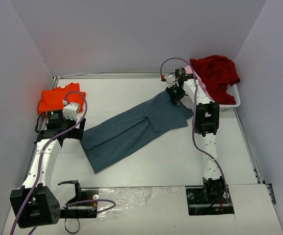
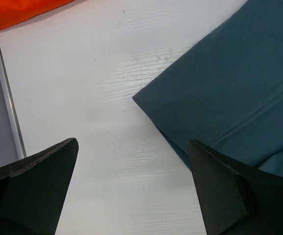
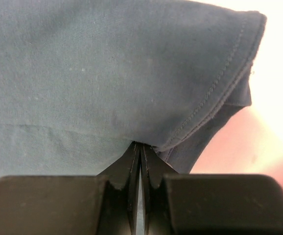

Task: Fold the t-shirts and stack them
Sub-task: Rotate the tshirt 90 degrees

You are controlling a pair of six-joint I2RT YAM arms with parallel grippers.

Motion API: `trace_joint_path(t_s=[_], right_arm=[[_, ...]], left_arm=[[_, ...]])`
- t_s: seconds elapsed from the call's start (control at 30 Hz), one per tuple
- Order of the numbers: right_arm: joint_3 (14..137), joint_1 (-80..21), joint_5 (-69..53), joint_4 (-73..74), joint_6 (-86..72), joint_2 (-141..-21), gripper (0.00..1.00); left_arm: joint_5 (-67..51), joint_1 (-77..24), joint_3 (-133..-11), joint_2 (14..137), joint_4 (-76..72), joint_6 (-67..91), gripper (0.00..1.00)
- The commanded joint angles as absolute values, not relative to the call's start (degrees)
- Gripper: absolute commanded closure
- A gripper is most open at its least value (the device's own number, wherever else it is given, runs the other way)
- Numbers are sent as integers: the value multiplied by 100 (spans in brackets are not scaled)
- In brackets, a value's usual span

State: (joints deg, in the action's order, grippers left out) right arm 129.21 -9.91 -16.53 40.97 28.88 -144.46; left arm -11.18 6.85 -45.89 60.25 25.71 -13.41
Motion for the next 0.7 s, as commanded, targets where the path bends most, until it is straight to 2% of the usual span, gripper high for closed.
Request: trace_joint_path(t_s=[0.0, 0.13, 0.67], right_arm=[[13551, -1221, -1863, 4333, 3111, -15002, 100], [14299, -1554, -1846, 3991, 3234, -15371, 100], [14326, -2504, -862, 1768, 3761, -15434, 100]], left_arm=[[-976, 747, -4913, 6056, 2637, -1397, 6], [-870, 817, -4913, 6091, 2654, -1415, 6], [-914, 1107, -4948, 6302, 2725, -1415, 6]])
